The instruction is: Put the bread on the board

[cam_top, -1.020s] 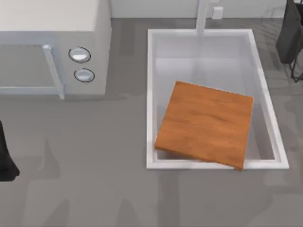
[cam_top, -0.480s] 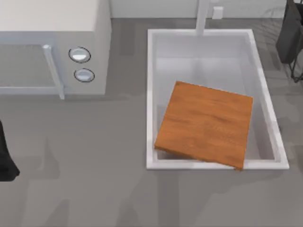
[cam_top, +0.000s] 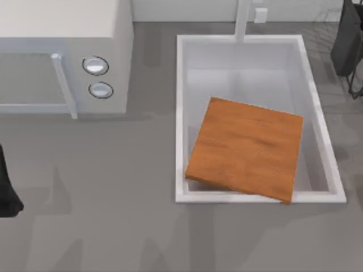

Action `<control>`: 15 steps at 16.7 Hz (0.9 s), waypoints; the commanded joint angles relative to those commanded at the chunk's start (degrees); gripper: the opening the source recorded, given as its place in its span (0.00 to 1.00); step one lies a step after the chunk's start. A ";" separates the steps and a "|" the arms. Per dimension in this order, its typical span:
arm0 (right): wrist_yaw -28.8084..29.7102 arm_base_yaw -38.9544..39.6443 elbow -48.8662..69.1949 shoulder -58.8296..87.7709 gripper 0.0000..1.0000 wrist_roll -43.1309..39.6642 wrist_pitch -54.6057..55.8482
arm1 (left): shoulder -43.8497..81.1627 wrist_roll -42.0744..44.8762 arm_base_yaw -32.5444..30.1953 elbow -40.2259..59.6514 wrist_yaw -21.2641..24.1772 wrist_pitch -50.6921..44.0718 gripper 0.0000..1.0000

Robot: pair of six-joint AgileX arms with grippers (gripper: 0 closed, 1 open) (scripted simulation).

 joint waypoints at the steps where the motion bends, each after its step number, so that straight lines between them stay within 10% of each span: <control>1: 0.00 0.00 -1.19 0.91 1.00 -0.01 2.32 | 0.00 0.00 0.00 0.00 0.00 0.00 1.00; 10: 0.02 -0.04 -6.29 4.85 1.00 0.00 11.29 | 0.00 0.00 0.00 0.00 0.00 0.00 1.00; 15: 0.02 -0.04 -6.29 4.85 0.62 0.00 11.29 | 0.00 0.00 0.00 0.00 0.00 0.00 1.00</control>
